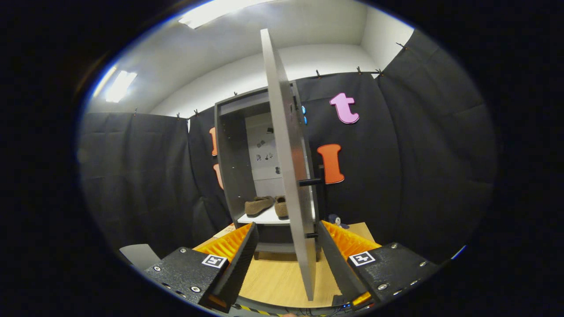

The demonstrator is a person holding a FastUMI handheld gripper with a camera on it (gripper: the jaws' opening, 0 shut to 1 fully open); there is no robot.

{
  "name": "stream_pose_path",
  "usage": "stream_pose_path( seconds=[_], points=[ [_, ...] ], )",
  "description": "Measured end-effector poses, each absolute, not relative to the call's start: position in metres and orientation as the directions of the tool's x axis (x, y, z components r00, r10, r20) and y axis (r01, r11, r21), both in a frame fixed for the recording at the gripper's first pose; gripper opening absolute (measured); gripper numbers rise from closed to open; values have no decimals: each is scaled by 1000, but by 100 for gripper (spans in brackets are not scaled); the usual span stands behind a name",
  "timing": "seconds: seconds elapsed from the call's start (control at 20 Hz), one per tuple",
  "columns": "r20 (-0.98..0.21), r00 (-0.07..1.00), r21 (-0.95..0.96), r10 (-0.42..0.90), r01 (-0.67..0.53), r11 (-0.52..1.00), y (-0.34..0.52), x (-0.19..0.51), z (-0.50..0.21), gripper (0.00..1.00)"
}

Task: Open the shoe cabinet door, grab the shoes and put them into the shoe cabinet, then close the shoe cabinet door.

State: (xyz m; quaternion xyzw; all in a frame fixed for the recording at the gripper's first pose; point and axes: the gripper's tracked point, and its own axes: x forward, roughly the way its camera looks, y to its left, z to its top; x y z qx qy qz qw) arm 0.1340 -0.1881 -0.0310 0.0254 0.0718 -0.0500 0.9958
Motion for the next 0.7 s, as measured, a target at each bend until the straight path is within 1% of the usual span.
stream_pose_path(
  seconds=[0.25,0.4,0.6,0.7],
  points=[
    [-118,975,51,-189,196,979,-240,138,-20,86],
    [-138,971,43,-198,205,978,-251,148,-27,88],
    [-168,972,43,-164,173,984,-238,163,-41,90],
    [-156,967,22,-201,207,978,-239,163,-40,88]
  ],
)
